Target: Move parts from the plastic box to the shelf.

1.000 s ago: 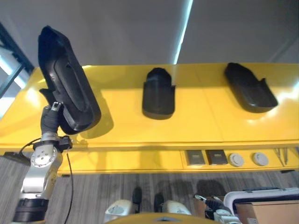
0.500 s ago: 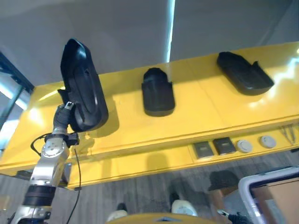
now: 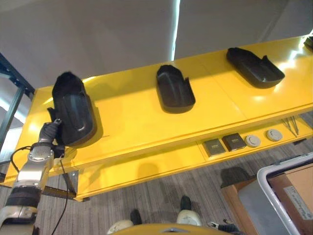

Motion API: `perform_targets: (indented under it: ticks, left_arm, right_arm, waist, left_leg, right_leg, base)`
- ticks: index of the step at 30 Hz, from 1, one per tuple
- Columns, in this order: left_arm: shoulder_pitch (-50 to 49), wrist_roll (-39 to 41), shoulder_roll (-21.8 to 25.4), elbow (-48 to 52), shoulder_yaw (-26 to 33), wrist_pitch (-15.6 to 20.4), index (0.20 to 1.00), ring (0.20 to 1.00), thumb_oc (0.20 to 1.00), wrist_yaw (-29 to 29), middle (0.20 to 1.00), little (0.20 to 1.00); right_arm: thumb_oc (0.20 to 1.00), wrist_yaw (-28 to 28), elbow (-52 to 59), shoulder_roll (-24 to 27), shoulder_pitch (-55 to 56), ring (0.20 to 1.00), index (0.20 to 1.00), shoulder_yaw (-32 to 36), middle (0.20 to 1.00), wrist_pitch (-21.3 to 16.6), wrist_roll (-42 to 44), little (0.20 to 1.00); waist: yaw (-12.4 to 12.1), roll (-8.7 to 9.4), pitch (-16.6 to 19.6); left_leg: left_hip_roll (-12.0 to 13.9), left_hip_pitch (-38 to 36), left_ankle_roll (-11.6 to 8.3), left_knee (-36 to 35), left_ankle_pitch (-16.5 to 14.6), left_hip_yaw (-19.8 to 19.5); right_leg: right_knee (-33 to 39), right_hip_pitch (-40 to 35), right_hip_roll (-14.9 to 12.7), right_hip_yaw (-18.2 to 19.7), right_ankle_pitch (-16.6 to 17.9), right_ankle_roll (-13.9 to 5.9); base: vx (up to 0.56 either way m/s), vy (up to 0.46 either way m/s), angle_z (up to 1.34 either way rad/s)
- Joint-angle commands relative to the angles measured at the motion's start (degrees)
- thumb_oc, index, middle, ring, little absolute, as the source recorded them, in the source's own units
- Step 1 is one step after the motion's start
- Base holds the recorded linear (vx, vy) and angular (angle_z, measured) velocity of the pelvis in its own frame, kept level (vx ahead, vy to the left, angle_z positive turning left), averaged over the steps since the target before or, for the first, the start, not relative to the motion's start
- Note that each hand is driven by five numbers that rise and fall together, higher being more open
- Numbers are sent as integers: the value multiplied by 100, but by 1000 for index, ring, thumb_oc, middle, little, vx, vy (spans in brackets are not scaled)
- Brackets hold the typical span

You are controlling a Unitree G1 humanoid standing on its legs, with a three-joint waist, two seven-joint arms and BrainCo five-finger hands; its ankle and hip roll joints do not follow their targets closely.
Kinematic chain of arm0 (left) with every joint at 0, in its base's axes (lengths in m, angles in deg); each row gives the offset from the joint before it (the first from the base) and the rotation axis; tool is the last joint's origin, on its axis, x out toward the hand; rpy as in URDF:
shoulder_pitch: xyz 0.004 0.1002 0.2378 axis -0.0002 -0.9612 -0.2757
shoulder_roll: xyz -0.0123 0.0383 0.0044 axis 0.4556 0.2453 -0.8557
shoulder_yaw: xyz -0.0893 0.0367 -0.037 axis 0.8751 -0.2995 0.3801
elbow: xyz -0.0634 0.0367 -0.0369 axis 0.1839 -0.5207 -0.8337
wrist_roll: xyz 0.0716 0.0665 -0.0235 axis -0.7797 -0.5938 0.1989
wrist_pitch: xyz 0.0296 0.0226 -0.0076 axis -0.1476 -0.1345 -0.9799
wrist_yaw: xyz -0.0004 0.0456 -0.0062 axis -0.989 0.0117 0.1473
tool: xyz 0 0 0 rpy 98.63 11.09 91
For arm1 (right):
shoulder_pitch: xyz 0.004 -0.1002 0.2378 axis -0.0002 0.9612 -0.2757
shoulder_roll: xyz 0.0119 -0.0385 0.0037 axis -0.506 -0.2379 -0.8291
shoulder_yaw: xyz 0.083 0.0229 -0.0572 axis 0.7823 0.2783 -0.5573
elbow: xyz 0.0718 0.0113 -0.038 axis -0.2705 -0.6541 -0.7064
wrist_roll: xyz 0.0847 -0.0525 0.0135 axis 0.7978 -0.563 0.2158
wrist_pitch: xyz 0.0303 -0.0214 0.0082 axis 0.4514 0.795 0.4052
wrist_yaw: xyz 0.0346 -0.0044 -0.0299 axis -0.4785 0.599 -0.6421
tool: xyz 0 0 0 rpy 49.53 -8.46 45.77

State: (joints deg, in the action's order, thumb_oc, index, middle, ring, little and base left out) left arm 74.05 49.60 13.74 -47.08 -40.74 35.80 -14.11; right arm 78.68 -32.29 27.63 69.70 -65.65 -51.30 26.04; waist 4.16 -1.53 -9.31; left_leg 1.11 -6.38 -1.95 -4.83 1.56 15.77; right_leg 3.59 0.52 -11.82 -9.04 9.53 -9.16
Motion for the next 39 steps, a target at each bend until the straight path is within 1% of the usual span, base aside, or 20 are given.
perform_targets:
  ticks: [1, 4, 6, 9, 11, 14, 17, 18, 19, 26, 28, 32, 35, 39]
  left_arm:
    - [922, -292, 405, -248, -12, -29, 200, 200, 200, -50, 200, 200]
    - [1380, -785, 315, -1224, -454, -108, 200, 200, 200, -68, 200, 200]
    - [1504, -995, 336, -1452, -559, -153, 200, 200, 200, -64, 200, 200]
    - [1829, -1473, 334, -2060, -804, -137, 200, 200, 200, -144, 200, 200]
    - [2034, -1656, 396, -2353, -962, -91, 200, 200, 200, -173, 200, 200]
    - [2371, -1926, 526, -2585, -1200, -311, 200, 200, 200, -199, 200, 200]
    - [2585, -2046, 648, -2797, -1381, -410, 200, 200, 200, -158, 200, 200]
    - [2628, -2041, 665, -2830, -1404, -500, 200, 200, 200, -149, 200, 200]
    - [2657, -2053, 687, -2902, -1452, -509, 200, 200, 200, -148, 200, 200]
    - [2646, -2010, 737, -3140, -1480, -756, 200, 200, 200, -41, 200, 200]
    - [2631, -2002, 744, -3184, -1474, -778, 200, 200, 200, -44, 200, 200]
    - [2569, -2074, 778, -3348, -1403, -854, 200, 200, 200, -25, 200, 200]
    - [2479, -2149, 858, -3400, -1364, -829, 200, 200, 200, 5, 200, 200]
    - [2366, -2215, 970, -3469, -1288, -657, 200, 200, 200, 11, 200, 200]
  right_arm:
    - [1000, -99, 21, 305, -62, 1000, 1000, -127, 1000, 71, -47, 1000]
    - [1000, -112, -12, 434, -73, 1000, 1000, -222, 1000, 118, 54, 1000]
    - [1000, -145, -32, 478, -79, 1000, 1000, -227, 1000, 142, 69, 1000]
    - [1000, -201, -50, 587, -105, 1000, 1000, -280, 1000, 173, 130, 1000]
    - [1000, -236, -125, 649, -145, 1000, 1000, -291, 1000, 130, 140, 1000]
    - [1000, -280, -144, 761, -196, 1000, 1000, -318, 1000, 71, 177, 1000]
    - [1000, -311, -174, 844, -232, 1000, 1000, -317, 1000, -22, 195, 1000]
    - [1000, -298, -178, 857, -225, 1000, 1000, -309, 1000, -70, 184, 1000]
    - [1000, -290, -150, 870, -218, 1000, 1000, -302, 1000, -55, 206, 1000]
    - [1000, -295, -72, 903, -180, 1000, 1000, -225, 1000, -111, 163, 1000]
    - [1000, -280, -77, 889, -176, 1000, 1000, -233, 1000, -150, 160, 1000]
    - [1000, -302, 79, 877, -157, 1000, 1000, -248, 1000, -75, 196, 1000]
    - [1000, -316, 120, 872, -138, 1000, 1000, -235, 1000, -43, 168, 1000]
    - [1000, -289, 62, 870, -137, 1000, 1000, -235, 1000, -42, 186, 1000]
  waist:
    - [113, -58, 136]
    - [253, -50, 162]
    - [297, -49, 163]
    - [429, -61, 122]
    - [500, -82, 79]
    - [616, -120, -29]
    - [701, -151, -111]
    - [724, -156, -130]
    - [740, -163, -145]
    - [784, -181, -161]
    - [780, -183, -158]
    - [770, -180, -127]
    - [754, -183, -106]
    - [718, -178, -94]
  left_leg:
    - [303, 303, 20, 409, -45, -440]
    - [442, 303, -69, 335, 56, -357]
    - [468, 315, -80, 331, 73, -333]
    - [519, 377, -104, 361, 99, -280]
    - [527, 427, -113, 387, 105, -242]
    - [528, 498, -125, 410, 123, -181]
    - [513, 525, -135, 426, 125, -148]
    - [507, 521, -135, 425, 126, -132]
    - [498, 523, -135, 436, 120, -131]
    - [462, 459, -129, 441, 87, -121]
    - [459, 440, -126, 434, 84, -120]
    - [458, 396, -129, 424, 81, -123]
    - [455, 371, -130, 426, 68, -121]
    - [467, 343, -133, 413, 62, -104]
  right_leg:
    - [-387, -56, 77, 165, -370, -193]
    - [-363, -69, 214, 207, -455, -120]
    - [-382, -43, 244, 237, -481, -94]
    - [-465, 50, 290, 311, -541, -58]
    - [-506, 117, 299, 362, -560, -46]
    - [-555, 225, 303, 432, -569, -32]
    - [-560, 264, 300, 488, -568, -32]
    - [-553, 266, 297, 507, -563, -31]
    - [-544, 259, 292, 520, -562, -32]
    - [-478, 191, 265, 551, -546, -60]
    - [-466, 169, 262, 545, -544, -61]
    - [-450, 115, 249, 529, -550, -67]
    - [-425, 80, 240, 520, -549, -77]
    - [-390, 42, 231, 498, -541, -84]
  base:
    - [33, -124, -2]
    - [51, -99, -2]
    - [26, -40, -3]
    - [9, -17, -3]
    - [-15, 12, -5]
    - [-42, 33, -11]
    - [-34, 40, -14]
    - [5, 39, -11]
    - [12, 40, -5]
    - [4, 9, -1]
    - [0, 0, 0]
    - [0, 0, 0]
    - [0, 0, 0]
    - [0, 0, 0]
